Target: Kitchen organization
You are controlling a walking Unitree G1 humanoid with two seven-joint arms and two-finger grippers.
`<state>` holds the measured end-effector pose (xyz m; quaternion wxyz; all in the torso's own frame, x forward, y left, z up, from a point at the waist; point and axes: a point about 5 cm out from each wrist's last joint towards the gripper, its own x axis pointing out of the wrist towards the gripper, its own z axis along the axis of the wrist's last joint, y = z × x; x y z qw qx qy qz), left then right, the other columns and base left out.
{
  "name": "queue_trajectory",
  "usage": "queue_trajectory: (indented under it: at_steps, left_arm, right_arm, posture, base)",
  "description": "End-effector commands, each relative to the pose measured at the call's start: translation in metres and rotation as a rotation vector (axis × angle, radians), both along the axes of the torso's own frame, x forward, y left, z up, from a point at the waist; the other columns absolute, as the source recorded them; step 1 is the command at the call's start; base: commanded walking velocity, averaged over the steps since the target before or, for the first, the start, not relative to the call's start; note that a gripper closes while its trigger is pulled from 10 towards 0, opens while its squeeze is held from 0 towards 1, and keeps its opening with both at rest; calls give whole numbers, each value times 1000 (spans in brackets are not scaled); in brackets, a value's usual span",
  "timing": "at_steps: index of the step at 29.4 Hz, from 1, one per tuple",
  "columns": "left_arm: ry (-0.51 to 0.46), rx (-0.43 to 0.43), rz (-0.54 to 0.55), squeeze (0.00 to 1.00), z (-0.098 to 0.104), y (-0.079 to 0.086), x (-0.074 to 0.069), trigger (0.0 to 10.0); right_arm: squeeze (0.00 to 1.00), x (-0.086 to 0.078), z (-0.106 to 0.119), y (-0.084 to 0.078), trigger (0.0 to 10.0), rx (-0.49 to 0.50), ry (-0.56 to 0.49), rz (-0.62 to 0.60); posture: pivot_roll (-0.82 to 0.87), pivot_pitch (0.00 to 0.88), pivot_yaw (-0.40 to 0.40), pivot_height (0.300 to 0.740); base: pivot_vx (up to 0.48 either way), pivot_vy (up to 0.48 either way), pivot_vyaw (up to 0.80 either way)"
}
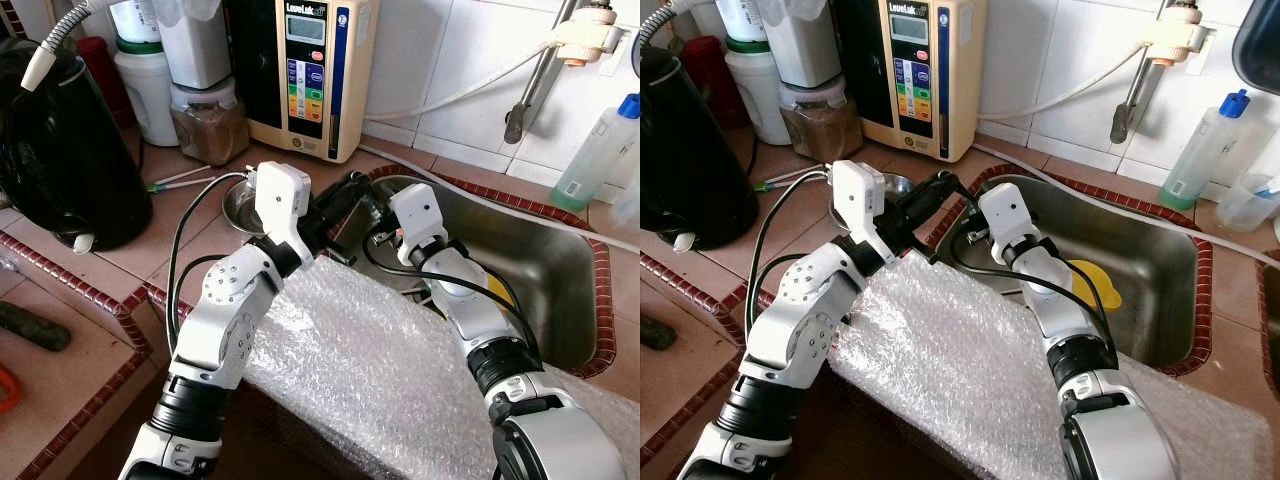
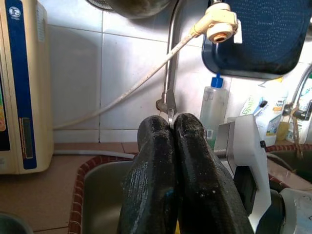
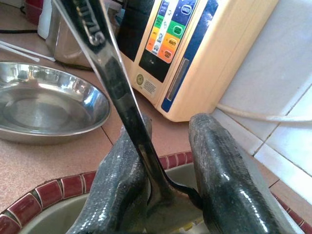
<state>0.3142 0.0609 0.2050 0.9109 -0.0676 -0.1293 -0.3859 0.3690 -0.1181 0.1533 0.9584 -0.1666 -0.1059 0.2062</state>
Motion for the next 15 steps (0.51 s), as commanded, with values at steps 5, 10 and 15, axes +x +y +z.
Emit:
queue_trajectory:
  at_steps: [5,10,15]
  left_arm:
    - [37,42,107,541,-12,17,8,10000]
    - [32,50,128,1000,-13,17,9,10000]
    - [28,53,141,1000,-13,19,10,10000]
  right_arm:
    - [0,3,6,-15,0,37,-18,-61]
    - [0,3,5,-14,0,33,-18,-59]
    - [0,3,4,-15,0,32,-16,-61]
  posture:
    - [56,0,-26,740]
    - [55,0,-26,740]
    - [57,0,-25,740]
  base:
    - [0,0,0]
    - [0,0,0]
    - [0,0,0]
